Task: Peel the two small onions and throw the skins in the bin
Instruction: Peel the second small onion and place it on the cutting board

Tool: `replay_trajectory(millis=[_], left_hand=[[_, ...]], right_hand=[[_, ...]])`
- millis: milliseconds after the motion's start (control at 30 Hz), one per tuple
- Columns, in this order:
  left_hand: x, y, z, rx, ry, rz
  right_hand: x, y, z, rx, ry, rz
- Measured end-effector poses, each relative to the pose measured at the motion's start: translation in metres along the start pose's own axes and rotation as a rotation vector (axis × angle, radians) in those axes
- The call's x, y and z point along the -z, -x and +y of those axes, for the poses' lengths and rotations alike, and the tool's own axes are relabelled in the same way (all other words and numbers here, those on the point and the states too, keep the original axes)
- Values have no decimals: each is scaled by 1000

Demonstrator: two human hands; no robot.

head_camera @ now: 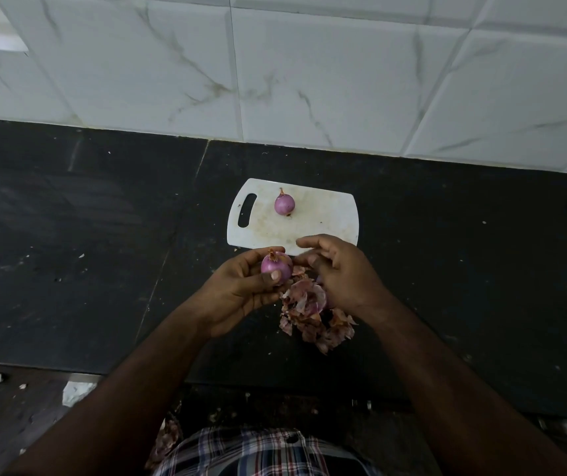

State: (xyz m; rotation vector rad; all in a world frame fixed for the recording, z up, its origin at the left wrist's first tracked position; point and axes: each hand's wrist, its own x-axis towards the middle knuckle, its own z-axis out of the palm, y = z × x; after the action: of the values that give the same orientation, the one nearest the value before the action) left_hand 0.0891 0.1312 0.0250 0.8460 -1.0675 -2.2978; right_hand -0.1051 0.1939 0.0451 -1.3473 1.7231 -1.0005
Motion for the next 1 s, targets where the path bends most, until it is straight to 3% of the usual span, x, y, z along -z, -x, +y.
replay_trajectory(millis=[367, 567, 767, 1000], left_hand=[[-5, 1, 4, -61, -125, -79], [-7, 2, 4, -79, -129, -84], [-2, -1, 1, -86, -171, -99], [-1, 2, 0, -73, -164, -130]], right_hand=[[-3, -4, -13, 107, 38, 11], [1, 0, -14, 52, -106, -26], [-3, 1, -12, 155, 22, -17], [-1, 2, -12, 131, -54, -32]])
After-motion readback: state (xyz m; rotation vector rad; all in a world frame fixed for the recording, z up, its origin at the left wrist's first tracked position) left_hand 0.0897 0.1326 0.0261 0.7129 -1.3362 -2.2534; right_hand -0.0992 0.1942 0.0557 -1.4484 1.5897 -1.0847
